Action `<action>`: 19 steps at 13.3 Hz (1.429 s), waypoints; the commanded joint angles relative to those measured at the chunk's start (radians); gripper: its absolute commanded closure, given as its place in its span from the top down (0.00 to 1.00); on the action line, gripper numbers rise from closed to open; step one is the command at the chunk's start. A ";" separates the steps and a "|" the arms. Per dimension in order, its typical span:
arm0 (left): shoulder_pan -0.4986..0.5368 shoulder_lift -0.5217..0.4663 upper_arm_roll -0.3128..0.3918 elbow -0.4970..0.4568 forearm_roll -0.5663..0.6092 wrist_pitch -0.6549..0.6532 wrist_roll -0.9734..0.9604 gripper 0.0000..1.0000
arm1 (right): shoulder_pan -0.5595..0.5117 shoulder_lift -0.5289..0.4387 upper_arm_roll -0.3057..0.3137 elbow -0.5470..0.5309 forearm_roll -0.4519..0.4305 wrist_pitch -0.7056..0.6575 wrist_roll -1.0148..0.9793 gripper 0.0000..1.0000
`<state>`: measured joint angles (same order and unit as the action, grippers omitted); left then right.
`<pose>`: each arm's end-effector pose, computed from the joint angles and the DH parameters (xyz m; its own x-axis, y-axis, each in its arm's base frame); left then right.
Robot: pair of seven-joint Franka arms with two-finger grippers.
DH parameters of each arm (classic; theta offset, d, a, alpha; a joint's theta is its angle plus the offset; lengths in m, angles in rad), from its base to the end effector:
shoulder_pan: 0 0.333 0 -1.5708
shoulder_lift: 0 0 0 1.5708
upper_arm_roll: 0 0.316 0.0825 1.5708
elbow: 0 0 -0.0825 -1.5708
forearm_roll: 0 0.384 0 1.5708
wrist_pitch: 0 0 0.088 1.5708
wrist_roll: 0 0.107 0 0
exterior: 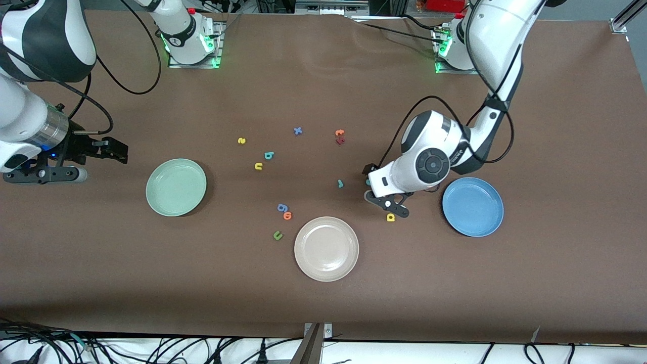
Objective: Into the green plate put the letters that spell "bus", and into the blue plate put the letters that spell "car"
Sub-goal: 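Grasp a teal letter with the left gripper while the right gripper reaches letters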
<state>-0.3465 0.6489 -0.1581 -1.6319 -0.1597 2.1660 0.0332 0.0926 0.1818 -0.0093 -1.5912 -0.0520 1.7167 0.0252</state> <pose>0.5963 -0.3225 0.2363 0.9042 -0.4113 -0.1148 -0.3809 -0.8984 0.2185 0.6111 0.0466 0.5209 0.9963 0.0656 -0.0551 0.0686 -0.9962 0.0540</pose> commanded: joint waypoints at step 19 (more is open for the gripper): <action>-0.045 -0.037 0.020 -0.105 0.150 0.047 -0.144 0.05 | 0.125 -0.004 0.244 -0.647 0.047 0.758 0.719 1.00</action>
<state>-0.4329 0.6738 -0.1370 -1.7545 -0.0391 2.3148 -0.1132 0.2047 0.1784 0.2177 -2.2004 -0.0112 2.4355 0.7051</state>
